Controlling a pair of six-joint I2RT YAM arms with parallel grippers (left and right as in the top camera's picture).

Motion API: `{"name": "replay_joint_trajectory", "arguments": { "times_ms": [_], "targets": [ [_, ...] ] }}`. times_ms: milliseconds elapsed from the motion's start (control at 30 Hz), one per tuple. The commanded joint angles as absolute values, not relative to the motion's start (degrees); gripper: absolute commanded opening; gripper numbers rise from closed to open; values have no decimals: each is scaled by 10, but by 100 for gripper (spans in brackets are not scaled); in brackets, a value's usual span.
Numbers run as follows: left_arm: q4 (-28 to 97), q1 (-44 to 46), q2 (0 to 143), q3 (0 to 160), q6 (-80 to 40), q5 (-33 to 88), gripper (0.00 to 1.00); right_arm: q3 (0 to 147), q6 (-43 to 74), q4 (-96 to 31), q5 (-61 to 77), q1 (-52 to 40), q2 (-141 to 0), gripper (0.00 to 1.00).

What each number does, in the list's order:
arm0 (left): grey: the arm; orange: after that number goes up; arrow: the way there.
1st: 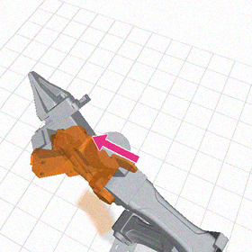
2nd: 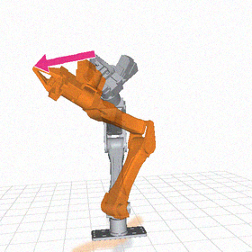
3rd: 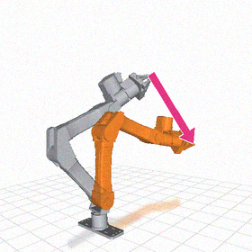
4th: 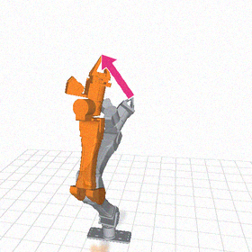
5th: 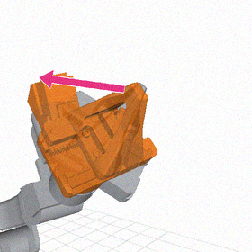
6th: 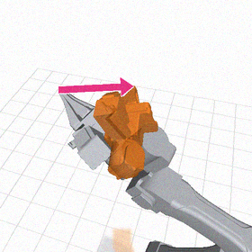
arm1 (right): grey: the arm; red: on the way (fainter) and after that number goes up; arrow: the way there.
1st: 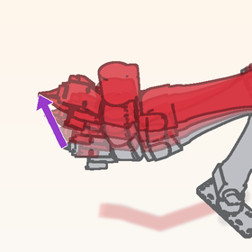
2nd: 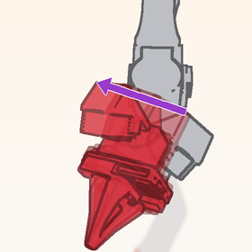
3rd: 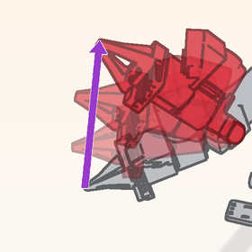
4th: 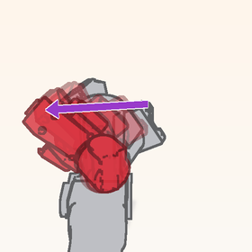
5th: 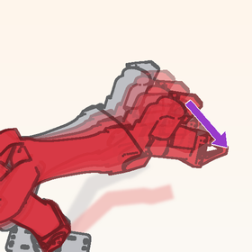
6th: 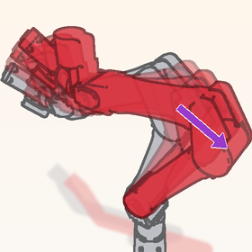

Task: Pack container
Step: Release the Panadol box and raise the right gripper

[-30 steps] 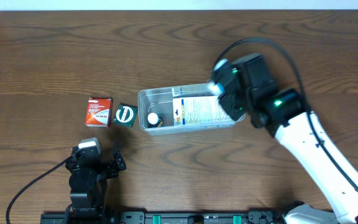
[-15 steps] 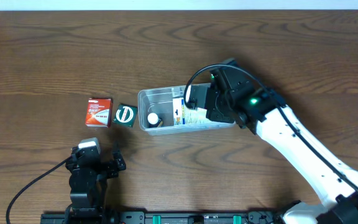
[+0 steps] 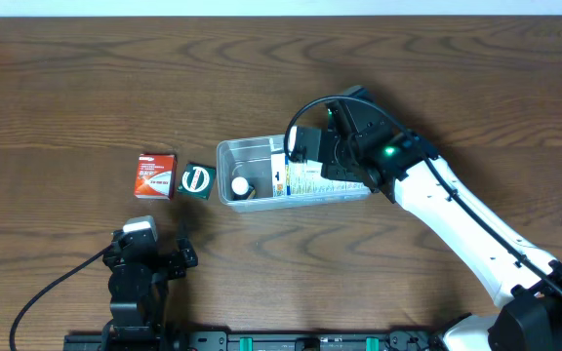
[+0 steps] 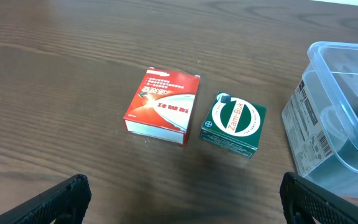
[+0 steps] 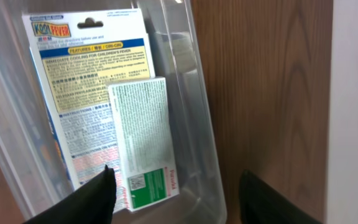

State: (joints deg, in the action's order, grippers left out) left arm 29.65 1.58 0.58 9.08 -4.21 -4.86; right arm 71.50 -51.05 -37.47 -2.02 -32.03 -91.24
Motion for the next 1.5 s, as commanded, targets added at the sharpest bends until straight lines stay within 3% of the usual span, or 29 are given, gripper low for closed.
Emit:
{"name": "replay_joint_trajectory", "arguments": {
  "times_ms": [0, 100, 167, 267, 433, 667, 1167, 1400, 1467],
  "targets": [
    [297, 13, 2, 87, -37, -50, 98, 717, -394, -378, -4, -320, -914, 63],
    [297, 13, 2, 87, -37, -50, 98, 717, -326, -387, 15, -320, -914, 60],
    [297, 13, 2, 87, -37, -50, 98, 717, -263, -388, 15, -319, -914, 50],
    [297, 13, 2, 87, -37, -50, 98, 717, -145, -386, -17, -310, -915, 45],
    [297, 13, 2, 87, -37, -50, 98, 715, 22, -385, -49, -260, -929, 52],
    [297, 13, 2, 87, -37, -50, 98, 715, 100, -417, -18, -208, -987, 39],
    [297, 13, 2, 87, -37, -50, 98, 715, 185, -516, -62, -183, -1013, 35],
    [297, 13, 2, 87, -37, -50, 98, 715, 202, -538, -62, -139, -1013, 20],
    [297, 13, 2, 87, -37, -50, 98, 715, 202, -545, -62, -132, -1013, 20]
  ]
}}
